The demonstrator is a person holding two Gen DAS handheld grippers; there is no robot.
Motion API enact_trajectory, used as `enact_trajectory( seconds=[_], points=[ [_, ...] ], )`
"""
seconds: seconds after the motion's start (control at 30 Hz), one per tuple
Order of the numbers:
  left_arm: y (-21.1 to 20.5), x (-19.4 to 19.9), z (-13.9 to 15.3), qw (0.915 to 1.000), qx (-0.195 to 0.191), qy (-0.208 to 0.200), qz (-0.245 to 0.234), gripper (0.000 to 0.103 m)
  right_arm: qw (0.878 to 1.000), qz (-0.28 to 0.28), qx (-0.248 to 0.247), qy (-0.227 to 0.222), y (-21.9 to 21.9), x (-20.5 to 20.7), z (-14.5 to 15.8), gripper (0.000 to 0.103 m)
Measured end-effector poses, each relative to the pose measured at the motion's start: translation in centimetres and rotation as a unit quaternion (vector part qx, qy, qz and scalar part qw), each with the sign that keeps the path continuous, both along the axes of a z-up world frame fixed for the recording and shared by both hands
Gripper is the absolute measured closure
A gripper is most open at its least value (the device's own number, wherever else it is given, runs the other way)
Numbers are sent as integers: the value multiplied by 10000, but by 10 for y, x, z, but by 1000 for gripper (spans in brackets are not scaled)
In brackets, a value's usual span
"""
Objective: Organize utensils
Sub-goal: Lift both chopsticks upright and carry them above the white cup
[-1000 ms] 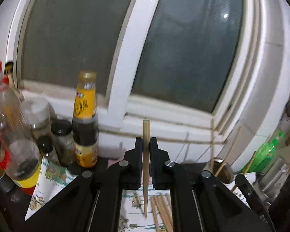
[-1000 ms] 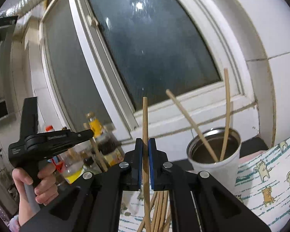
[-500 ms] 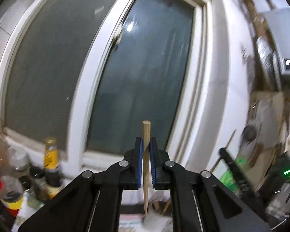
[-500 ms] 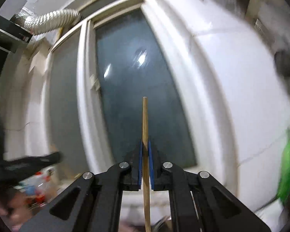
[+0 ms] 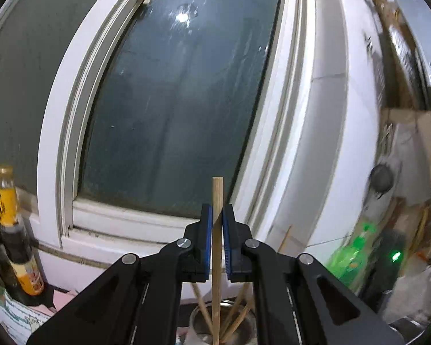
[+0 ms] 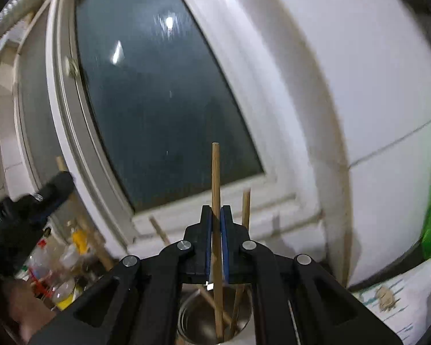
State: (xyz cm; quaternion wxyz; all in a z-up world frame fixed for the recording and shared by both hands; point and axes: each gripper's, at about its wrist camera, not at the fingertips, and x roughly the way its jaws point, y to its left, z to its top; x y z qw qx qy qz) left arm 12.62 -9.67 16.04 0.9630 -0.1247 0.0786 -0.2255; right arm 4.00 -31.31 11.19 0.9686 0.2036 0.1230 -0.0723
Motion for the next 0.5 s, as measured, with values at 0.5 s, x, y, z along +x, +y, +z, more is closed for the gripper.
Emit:
enact_trajectory(
  seconds=[0.5],
  points=[
    [27,-2,30,9931,-1083,-285,335,97,9960,133,463,753,-14,13,-12,96]
  ],
)
